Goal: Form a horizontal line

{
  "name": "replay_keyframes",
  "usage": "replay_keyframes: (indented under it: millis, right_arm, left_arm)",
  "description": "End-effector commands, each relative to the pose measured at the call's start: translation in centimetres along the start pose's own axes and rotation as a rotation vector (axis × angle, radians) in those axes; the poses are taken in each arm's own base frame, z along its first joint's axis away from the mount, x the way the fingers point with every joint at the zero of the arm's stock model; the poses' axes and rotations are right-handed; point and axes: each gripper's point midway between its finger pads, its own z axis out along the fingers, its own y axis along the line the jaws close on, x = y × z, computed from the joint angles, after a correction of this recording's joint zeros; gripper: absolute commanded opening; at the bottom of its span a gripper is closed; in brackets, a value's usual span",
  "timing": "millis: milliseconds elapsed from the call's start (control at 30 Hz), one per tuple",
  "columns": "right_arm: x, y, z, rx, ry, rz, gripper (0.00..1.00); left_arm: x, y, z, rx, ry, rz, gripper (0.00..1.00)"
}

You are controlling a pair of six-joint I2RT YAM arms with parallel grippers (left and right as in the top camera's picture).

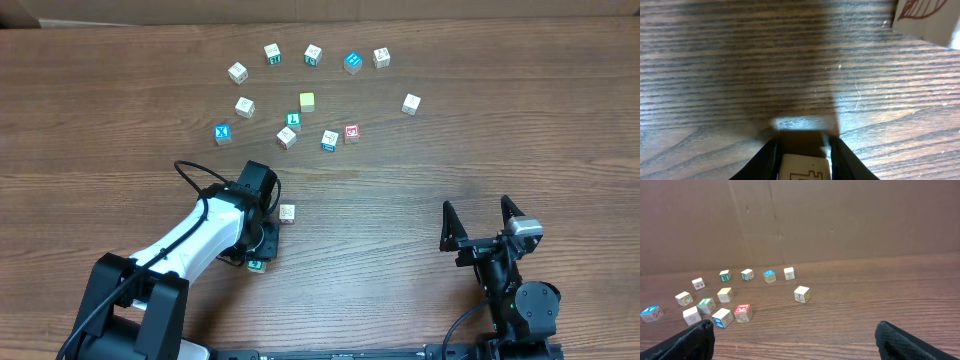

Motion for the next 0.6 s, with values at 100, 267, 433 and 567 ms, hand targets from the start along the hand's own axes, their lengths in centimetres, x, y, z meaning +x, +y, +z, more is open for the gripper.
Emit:
replay_keyframes:
  millis: [100,267,433,567]
  right_arm:
    - [0.1,0.1,0.0,-0.005,-0.006,-0.008,1.00]
    - [0.1,0.1,0.0,-0.005,-0.006,-0.008,1.00]
    - [0.1,0.1,0.0,-0.005,-0.006,-0.008,1.00]
    - [0.1,0.1,0.0,-0.005,-0.006,-0.008,1.00]
  left_arm:
    - [1.0,0.0,1.7,-0.007,0.027,-0.013,0.24]
    - [0.0,0.3,1.7,-0.023,-0.013,-0.012,0.23]
    - [-0.3,0.6,1.7,-0.043,-0.028,-0.011,0.23]
    - [-1.1,1.4,1.6,-0.091,-0.068,-0.012,0.23]
